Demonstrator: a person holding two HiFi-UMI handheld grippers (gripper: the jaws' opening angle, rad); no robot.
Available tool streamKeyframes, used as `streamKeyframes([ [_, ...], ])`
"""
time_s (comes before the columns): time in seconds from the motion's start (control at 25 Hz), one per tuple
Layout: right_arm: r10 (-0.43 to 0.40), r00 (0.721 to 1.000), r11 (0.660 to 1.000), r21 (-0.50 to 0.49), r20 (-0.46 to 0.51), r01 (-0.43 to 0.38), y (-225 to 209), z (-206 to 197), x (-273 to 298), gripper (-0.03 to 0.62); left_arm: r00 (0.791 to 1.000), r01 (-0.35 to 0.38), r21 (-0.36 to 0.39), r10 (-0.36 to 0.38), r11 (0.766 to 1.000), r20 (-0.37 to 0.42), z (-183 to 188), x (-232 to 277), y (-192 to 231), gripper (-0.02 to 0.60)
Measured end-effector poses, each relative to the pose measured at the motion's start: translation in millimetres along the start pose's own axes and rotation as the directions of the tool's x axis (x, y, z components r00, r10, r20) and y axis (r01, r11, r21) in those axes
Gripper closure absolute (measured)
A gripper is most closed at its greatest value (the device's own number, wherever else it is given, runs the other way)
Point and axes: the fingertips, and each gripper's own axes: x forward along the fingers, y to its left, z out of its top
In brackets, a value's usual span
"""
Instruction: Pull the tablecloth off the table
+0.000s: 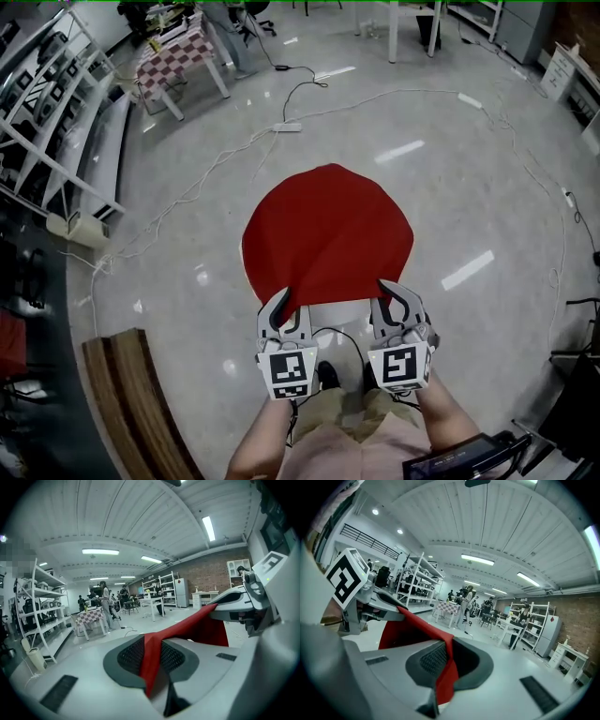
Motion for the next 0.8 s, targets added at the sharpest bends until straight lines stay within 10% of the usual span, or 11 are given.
streamKeyframes([
  [0.8,-0.030,0.998,0.998,0.060,0.058,0.027,-10,26,-38,0.566,0.999,-0.001,-0.021,0.002,1.000,0.048,33,-35,-14,0.518],
])
